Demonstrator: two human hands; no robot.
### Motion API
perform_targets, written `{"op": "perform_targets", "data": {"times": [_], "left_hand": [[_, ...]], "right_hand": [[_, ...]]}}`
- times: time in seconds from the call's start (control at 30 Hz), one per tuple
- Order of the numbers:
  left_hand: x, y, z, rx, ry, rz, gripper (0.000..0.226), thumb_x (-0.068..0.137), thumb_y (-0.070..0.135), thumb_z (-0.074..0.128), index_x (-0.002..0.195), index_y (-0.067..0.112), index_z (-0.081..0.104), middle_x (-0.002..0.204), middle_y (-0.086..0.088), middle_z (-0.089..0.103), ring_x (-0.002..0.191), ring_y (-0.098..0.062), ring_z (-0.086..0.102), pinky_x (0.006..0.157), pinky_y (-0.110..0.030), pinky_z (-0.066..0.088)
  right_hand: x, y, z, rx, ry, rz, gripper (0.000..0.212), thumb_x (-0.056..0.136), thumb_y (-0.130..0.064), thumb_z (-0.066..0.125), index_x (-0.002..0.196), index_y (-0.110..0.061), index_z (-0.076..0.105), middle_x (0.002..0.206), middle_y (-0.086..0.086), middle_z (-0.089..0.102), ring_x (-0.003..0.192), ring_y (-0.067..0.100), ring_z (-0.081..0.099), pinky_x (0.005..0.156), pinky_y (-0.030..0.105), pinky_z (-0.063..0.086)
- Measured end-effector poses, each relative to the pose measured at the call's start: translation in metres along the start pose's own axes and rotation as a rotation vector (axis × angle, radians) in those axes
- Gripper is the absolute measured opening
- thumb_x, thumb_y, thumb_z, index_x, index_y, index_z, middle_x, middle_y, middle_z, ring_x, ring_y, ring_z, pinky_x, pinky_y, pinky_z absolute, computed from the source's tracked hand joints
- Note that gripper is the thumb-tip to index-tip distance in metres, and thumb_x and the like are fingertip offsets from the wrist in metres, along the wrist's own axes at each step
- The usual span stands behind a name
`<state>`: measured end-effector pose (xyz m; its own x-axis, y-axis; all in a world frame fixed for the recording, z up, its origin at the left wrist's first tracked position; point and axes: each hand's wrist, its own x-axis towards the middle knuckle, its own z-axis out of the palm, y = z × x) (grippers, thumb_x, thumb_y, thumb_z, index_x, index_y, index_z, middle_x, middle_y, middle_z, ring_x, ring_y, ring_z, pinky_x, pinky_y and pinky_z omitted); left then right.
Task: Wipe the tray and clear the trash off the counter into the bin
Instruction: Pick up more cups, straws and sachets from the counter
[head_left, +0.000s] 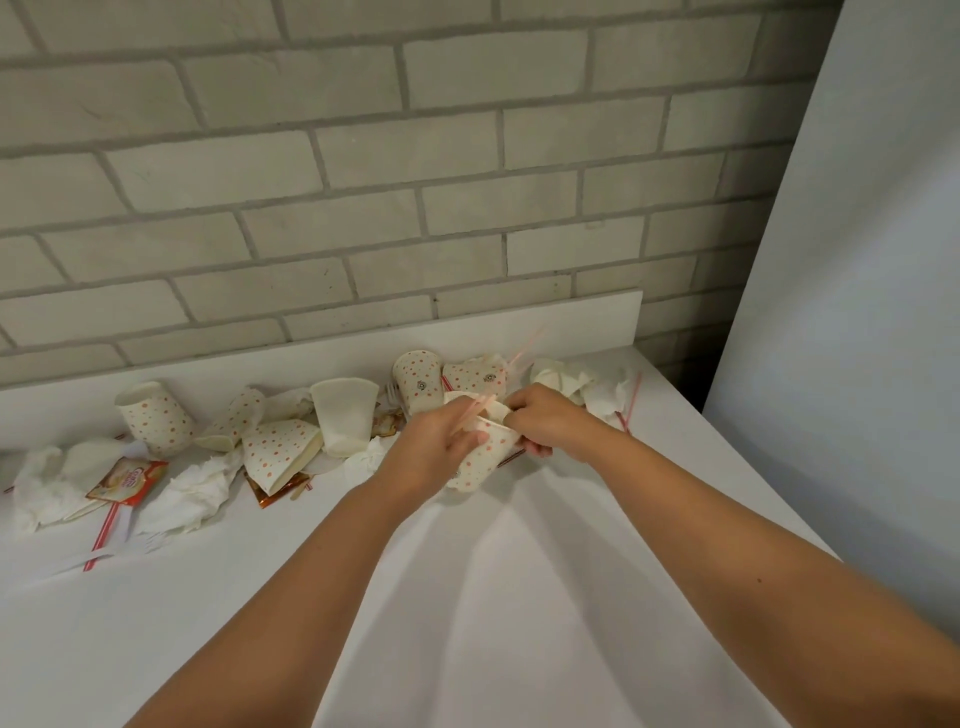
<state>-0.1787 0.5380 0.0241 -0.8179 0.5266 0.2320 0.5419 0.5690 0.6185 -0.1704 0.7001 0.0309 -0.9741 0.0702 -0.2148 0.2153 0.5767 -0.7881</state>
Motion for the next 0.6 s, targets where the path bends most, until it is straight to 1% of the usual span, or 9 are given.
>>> {"op": "perform_targets", "data": {"times": [0.07,0.1,0.17,0.23,0.3,0.37,0.43,0.53,0.6], "left_hand": [[0.004,-0.004,-0.006,0.048,0.052,-0.029,0.026,0.093,0.018,0.055,0.115,0.005,0.059,0.093,-0.008,0.066,0.087,-0.025,0.061,0.061,-0.019,0.039],[0.005,-0.006,-0.008,0.037,0.081,-0.048,0.025,0.093,0.018,0.054,0.113,0.003,0.06,0.088,-0.007,0.064,0.081,-0.024,0.059,0.06,-0.022,0.038],[0.006,-0.006,-0.013,0.013,0.142,-0.083,0.024,0.094,0.017,0.053,0.112,0.003,0.061,0.082,-0.001,0.057,0.075,-0.02,0.053,0.057,-0.02,0.039],[0.007,-0.008,-0.017,-0.003,0.166,-0.102,0.022,0.094,0.017,0.053,0.108,0.004,0.062,0.081,0.001,0.057,0.081,-0.025,0.058,0.067,-0.032,0.05],[0.007,-0.01,-0.02,-0.026,0.169,-0.123,0.018,0.093,0.017,0.054,0.103,0.004,0.063,0.075,0.004,0.057,0.083,-0.027,0.06,0.076,-0.046,0.053],[0.008,-0.013,-0.023,-0.044,0.183,-0.139,0.016,0.093,0.018,0.054,0.099,0.006,0.062,0.072,0.005,0.056,0.081,-0.028,0.059,0.076,-0.051,0.053],[0.01,-0.015,-0.023,-0.038,0.203,-0.137,0.012,0.093,0.019,0.054,0.092,0.01,0.06,0.071,0.003,0.055,0.078,-0.027,0.058,0.074,-0.049,0.053],[0.012,-0.014,-0.02,-0.026,0.214,-0.131,0.009,0.094,0.02,0.053,0.088,0.013,0.058,0.069,0.005,0.053,0.07,-0.018,0.051,0.063,-0.032,0.048],[0.013,-0.013,-0.018,-0.031,0.211,-0.125,0.01,0.093,0.018,0.053,0.085,0.013,0.056,0.066,0.006,0.051,0.069,-0.019,0.05,0.062,-0.031,0.044]], "right_hand": [[0.006,0.005,-0.001,0.077,-0.03,-0.027,0.027,0.097,-0.01,0.038,0.105,0.001,0.061,0.065,0.005,0.052,0.051,0.017,0.049,0.04,0.021,0.038],[0.01,0.009,-0.001,0.072,-0.023,-0.033,0.03,0.099,-0.013,0.036,0.112,0.0,0.06,0.075,0.005,0.057,0.062,0.021,0.055,0.047,0.024,0.043],[0.022,0.023,-0.003,-0.145,0.064,-0.052,0.035,0.098,-0.006,0.035,0.126,-0.008,0.056,0.113,0.006,0.06,0.1,0.027,0.058,0.074,0.029,0.048],[0.03,0.041,-0.004,-0.473,0.114,-0.037,0.049,0.092,0.007,0.036,0.135,-0.012,0.049,0.135,0.008,0.046,0.124,0.028,0.044,0.096,0.033,0.042],[0.036,0.057,-0.002,-0.663,0.086,-0.03,0.05,0.088,0.011,0.037,0.128,-0.013,0.055,0.13,0.01,0.047,0.124,0.029,0.044,0.095,0.034,0.043],[0.041,0.063,0.0,-0.688,0.085,-0.016,0.035,0.086,0.008,0.041,0.1,-0.012,0.066,0.114,0.011,0.057,0.111,0.03,0.056,0.077,0.031,0.042],[0.044,0.059,0.002,-0.701,0.095,-0.034,0.024,0.087,0.004,0.048,0.098,-0.004,0.068,0.109,0.012,0.064,0.098,0.027,0.061,0.073,0.028,0.044],[0.044,0.055,0.01,-0.745,0.069,-0.09,0.024,0.086,0.002,0.053,0.104,-0.003,0.069,0.11,0.013,0.065,0.101,0.028,0.062,0.085,0.031,0.05],[0.038,0.055,0.017,-0.792,0.03,-0.141,0.023,0.089,0.0,0.051,0.106,-0.003,0.065,0.114,0.013,0.062,0.103,0.029,0.06,0.086,0.031,0.047]]}}
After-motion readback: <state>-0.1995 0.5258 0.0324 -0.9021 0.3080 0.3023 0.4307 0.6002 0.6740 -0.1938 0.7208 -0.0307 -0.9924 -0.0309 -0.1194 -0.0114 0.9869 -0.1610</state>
